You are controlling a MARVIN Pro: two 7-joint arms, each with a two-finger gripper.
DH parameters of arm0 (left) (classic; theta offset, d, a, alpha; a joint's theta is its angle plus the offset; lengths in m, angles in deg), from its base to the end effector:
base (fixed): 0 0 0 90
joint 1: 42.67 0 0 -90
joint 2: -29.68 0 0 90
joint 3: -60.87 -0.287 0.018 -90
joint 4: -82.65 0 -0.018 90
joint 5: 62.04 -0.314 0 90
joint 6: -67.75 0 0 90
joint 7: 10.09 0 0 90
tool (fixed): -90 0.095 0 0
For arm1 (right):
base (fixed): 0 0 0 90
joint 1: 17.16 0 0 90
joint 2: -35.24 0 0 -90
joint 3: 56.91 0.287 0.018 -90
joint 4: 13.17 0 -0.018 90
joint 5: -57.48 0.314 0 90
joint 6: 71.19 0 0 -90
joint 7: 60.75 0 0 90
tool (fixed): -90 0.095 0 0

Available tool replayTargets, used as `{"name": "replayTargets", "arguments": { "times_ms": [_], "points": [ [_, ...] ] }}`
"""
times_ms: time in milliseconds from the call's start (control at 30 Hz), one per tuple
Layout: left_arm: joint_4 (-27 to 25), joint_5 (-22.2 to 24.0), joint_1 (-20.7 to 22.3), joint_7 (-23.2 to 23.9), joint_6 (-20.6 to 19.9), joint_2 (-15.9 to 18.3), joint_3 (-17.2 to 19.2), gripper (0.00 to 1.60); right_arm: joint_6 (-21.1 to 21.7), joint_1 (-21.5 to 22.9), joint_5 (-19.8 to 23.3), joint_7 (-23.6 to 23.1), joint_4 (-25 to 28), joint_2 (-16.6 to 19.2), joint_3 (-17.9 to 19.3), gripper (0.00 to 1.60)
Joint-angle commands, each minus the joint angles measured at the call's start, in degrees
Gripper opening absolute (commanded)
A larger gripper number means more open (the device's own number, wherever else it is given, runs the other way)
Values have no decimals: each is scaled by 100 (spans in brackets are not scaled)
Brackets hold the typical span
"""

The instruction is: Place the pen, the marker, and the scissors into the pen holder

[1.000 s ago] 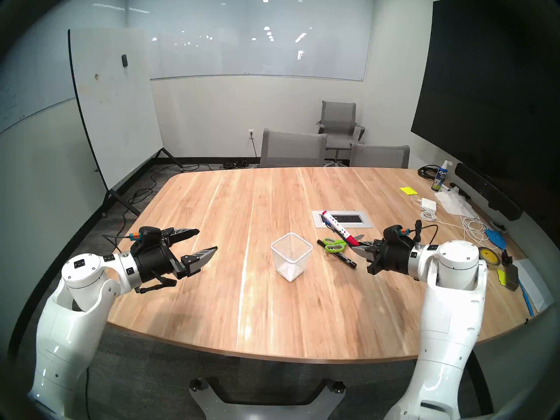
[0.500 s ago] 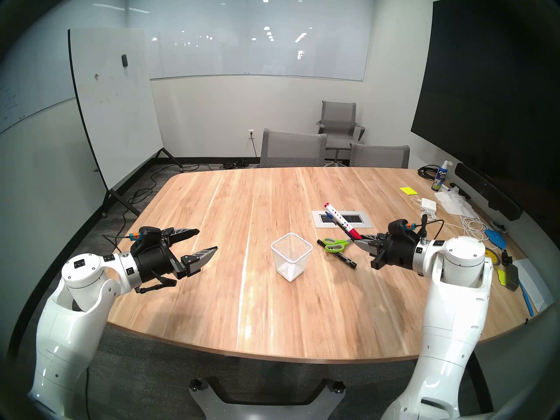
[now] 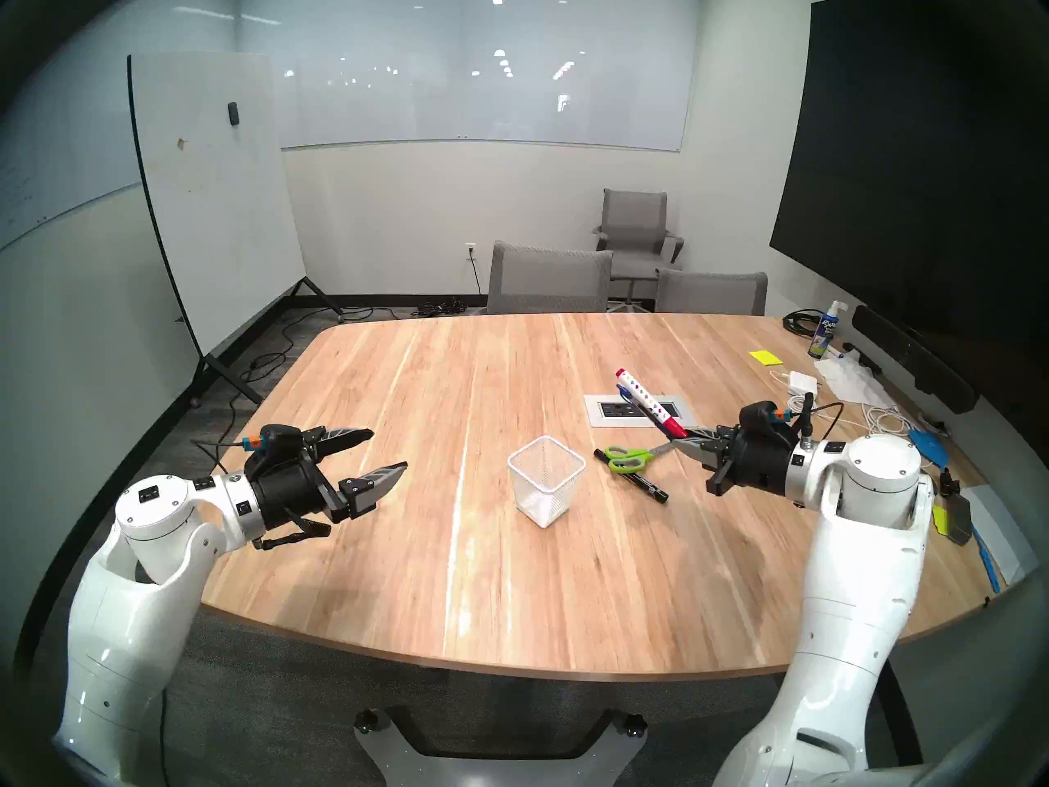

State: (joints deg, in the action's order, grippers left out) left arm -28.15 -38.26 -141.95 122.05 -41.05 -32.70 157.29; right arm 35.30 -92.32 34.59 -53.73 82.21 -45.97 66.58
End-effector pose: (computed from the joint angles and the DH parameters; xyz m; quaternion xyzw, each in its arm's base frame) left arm 0.3534 0.0541 -0.2166 0.7008 -0.2851 0.6022 0.2546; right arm 0.4002 -0.1667 -0.1959 -0.7404 -0.3380 -0.5626 0.1454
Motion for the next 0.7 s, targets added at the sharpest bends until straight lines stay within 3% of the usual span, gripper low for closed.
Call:
{"name": "replayTargets", "arguments": {
  "times_ms": [0, 667],
  "points": [
    [-82, -2, 8, 3, 4, 8, 7, 160, -160, 282, 105, -61, -16, 115, -39, 0],
    [-81, -2, 9, 3, 5, 8, 6, 160, -887, 520, 285, -202, -62, 366, -35, 0]
  ]
}}
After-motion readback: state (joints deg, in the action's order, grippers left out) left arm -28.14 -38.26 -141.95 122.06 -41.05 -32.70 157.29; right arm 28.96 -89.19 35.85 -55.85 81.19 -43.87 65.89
